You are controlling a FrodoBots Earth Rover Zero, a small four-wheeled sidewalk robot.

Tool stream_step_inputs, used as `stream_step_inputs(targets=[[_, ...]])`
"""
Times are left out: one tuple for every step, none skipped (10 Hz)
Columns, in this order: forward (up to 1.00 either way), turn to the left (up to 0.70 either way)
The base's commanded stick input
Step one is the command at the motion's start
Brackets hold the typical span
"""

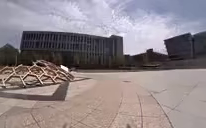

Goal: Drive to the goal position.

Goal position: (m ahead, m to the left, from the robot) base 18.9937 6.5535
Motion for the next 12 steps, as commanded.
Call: stream_step_inputs(targets=[[0.45,0.00],[0.45,0.00],[0.45,0.00],[0.45,0.00],[0.45,0.00],[0.45,0.00],[0.45,0.00],[0.45,0.00],[0.45,0.00],[0.45,0.00],[0.45,0.00],[0.45,0.00]])
